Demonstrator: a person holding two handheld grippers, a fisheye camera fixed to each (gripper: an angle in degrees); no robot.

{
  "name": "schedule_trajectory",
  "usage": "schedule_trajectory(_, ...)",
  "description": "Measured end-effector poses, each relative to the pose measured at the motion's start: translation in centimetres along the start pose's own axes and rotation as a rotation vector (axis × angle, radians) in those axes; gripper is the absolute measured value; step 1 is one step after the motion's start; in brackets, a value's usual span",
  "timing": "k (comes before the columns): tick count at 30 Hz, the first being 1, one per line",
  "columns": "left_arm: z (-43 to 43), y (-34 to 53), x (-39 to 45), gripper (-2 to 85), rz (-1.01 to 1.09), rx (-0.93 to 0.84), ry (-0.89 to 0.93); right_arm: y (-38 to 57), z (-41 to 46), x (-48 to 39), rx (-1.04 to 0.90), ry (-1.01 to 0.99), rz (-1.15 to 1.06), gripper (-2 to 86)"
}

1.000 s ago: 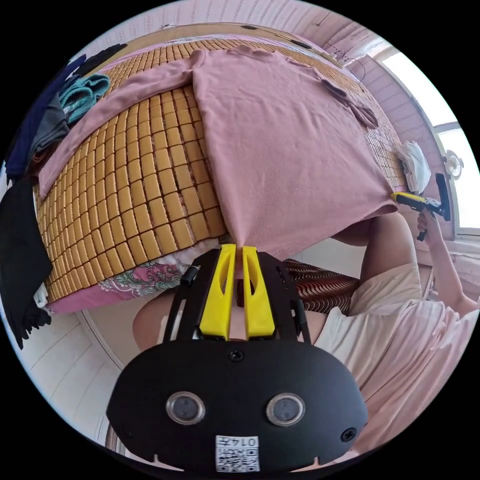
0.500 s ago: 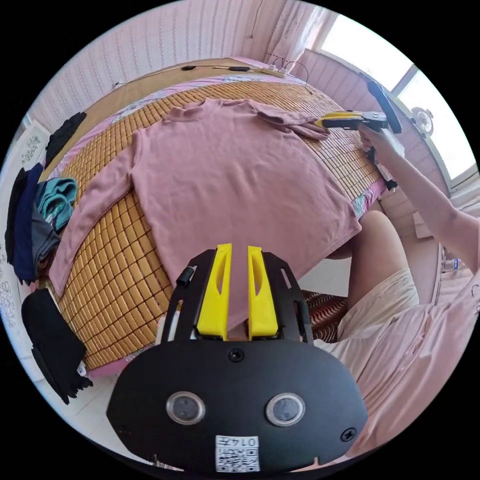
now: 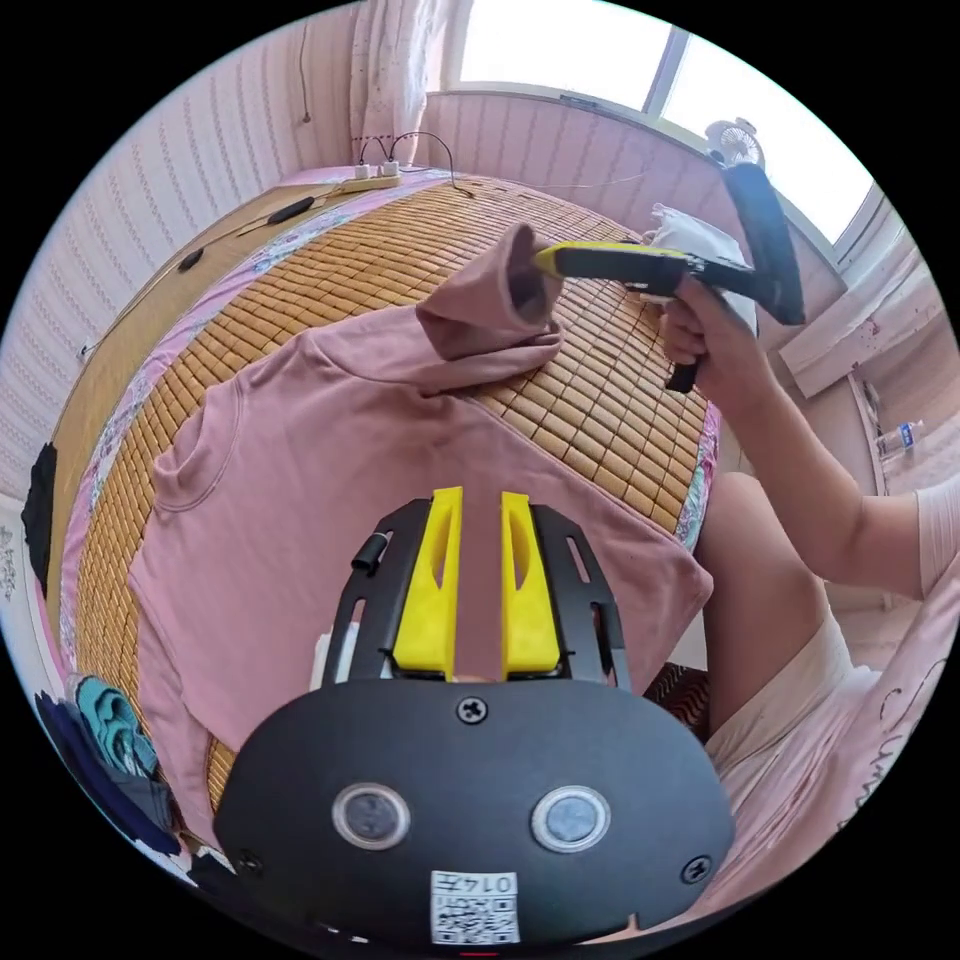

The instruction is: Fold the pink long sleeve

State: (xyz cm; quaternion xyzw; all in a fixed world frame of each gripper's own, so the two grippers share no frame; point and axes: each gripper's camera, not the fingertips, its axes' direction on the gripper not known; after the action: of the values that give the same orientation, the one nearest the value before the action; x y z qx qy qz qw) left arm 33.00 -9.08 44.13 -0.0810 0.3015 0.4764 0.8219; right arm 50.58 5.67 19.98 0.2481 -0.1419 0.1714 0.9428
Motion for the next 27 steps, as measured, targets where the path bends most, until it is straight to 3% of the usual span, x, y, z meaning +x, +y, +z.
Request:
schedule_trajectory(4,4.3,-5.9,2.5,7.3,0.085,0.013,0.010,2.9,-9.7,8.9,0.228,0.228,0.215,3.0)
schedule_trajectory(9,9.3,-11.7,5.7,7.7,0.154,0.000,0.042,6.3,-11.3,15.5,0.150,0.306,0.383,3.7)
schedule_trajectory(13,13.9,-14.9,7.7,8.1,0.194,-0.053,0.011,7.5,-10.9,18.7,0.020,0.237,0.415,4.8)
schedule_trajectory(17,18.3,-15.9,8.4,8.1,0.190,-0.151,0.018,8.9,-14.1,19.9,0.099,0.352,0.441,2.4)
schedule_trajectory(19,19.2,-15.8,8.9,7.5,0.189,-0.117,-0.005,9.0,-15.5,19.7,0.145,0.365,0.408,1.5)
schedule_trajectory(24,20.5,-16.5,9.8,7.7,0.196,-0.137,0.000,8.5,-14.4,18.0,0.120,0.185,0.174,0.6)
schedule_trajectory(26,21.0,-16.7,10.2,7.7,0.205,-0.140,-0.009,7.7,-11.1,16.6,-0.034,-0.122,-0.020,0.2)
schedule_trajectory(27,21.3,-16.8,10.4,7.7,0.210,-0.140,-0.018,7.5,-10.1,16.4,-0.084,-0.154,-0.028,0.1)
